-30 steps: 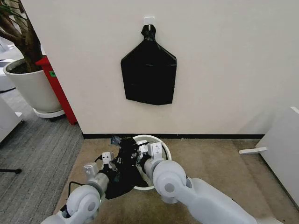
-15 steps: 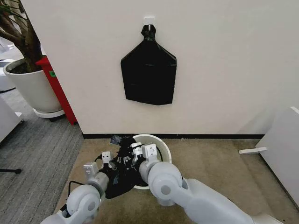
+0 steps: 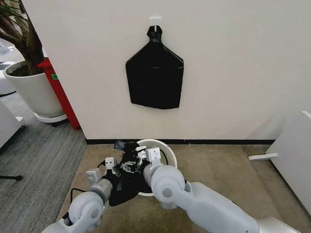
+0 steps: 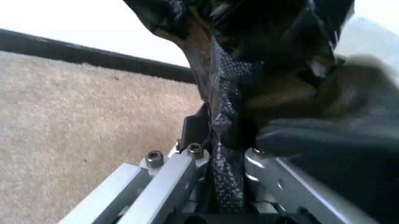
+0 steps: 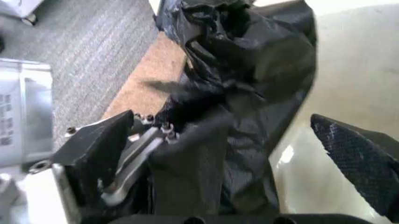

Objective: Place the garbage bag over the trash bin.

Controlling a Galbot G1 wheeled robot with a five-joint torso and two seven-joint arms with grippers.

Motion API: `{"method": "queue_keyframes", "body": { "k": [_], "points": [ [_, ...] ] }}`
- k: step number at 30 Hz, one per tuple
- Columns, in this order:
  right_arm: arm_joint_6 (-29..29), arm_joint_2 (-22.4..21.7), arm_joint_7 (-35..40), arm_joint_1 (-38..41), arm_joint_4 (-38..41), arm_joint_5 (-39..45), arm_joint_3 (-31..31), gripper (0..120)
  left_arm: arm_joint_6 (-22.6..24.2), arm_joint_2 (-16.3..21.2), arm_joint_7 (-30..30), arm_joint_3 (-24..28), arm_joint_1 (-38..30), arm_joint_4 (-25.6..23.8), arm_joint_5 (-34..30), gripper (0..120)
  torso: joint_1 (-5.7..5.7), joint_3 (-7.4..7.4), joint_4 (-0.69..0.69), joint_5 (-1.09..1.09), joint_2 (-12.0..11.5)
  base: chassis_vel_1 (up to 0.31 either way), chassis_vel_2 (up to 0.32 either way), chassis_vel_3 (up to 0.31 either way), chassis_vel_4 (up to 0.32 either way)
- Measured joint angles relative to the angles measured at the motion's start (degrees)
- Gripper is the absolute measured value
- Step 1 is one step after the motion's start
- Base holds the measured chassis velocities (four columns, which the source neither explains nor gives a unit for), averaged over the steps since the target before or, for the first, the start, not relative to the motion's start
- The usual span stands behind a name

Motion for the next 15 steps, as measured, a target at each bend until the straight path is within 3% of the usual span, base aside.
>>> {"method": "queue_keyframes", "body": {
  "k": [15],
  "points": [
    [0.14, -0.72, -0.83, 0.84, -0.66, -1.42, 0.8, 100, -0.38, 0.33, 0.44, -0.13, 1.67, -0.97, 0.71, 4, 0.0, 0.0, 0.0, 0.01, 0.0, 0.0, 0.0, 0.0, 0.0]
  ]
}}
